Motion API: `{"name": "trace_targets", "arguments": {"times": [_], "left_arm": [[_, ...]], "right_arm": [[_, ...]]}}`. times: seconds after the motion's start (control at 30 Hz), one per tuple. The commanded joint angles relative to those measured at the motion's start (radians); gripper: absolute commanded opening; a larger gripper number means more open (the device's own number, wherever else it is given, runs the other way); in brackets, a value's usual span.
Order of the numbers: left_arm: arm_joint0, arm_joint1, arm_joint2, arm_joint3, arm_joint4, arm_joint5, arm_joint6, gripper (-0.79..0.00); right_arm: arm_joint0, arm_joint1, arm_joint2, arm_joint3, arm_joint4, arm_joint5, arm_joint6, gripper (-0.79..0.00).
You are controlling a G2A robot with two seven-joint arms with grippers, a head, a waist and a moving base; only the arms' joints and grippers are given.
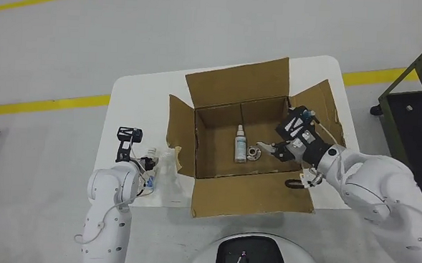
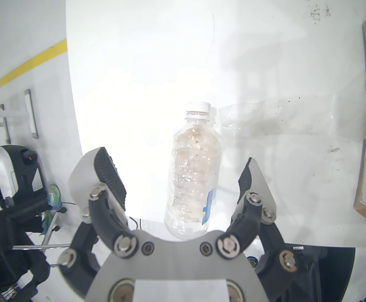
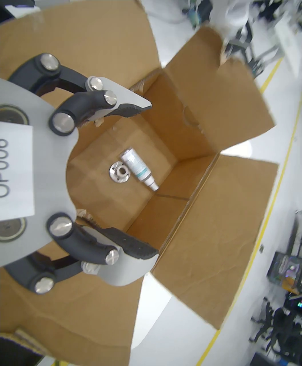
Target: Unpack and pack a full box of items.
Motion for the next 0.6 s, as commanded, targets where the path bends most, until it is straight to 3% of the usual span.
{"name": "trace_targets", "arguments": {"times": [0.0, 0.07, 0.23, 0.33, 0.57], "left_arm": [[0.0, 0.0, 0.0, 0.0, 0.0, 0.0, 0.0, 0.0], [0.0, 0.0, 0.0, 0.0, 0.0, 0.0, 0.0, 0.0], [0.0, 0.0, 0.0, 0.0, 0.0, 0.0, 0.0, 0.0], [0.0, 0.0, 0.0, 0.0, 0.0, 0.0, 0.0, 0.0], [0.0, 0.0, 0.0, 0.0, 0.0, 0.0, 0.0, 0.0]], "right_arm": [[0.033, -0.015, -0.076, 0.008, -0.073, 0.142, 0.028, 0.0], [0.061, -0.037, -0.136, 0.026, -0.059, 0.265, 0.025, 0.0], [0.145, -0.083, -0.226, 0.145, 0.016, 0.411, -0.03, 0.0], [0.197, -0.106, -0.254, 0.211, 0.057, 0.446, -0.062, 0.0], [0.197, -0.106, -0.254, 0.211, 0.057, 0.446, -0.062, 0.0]]}}
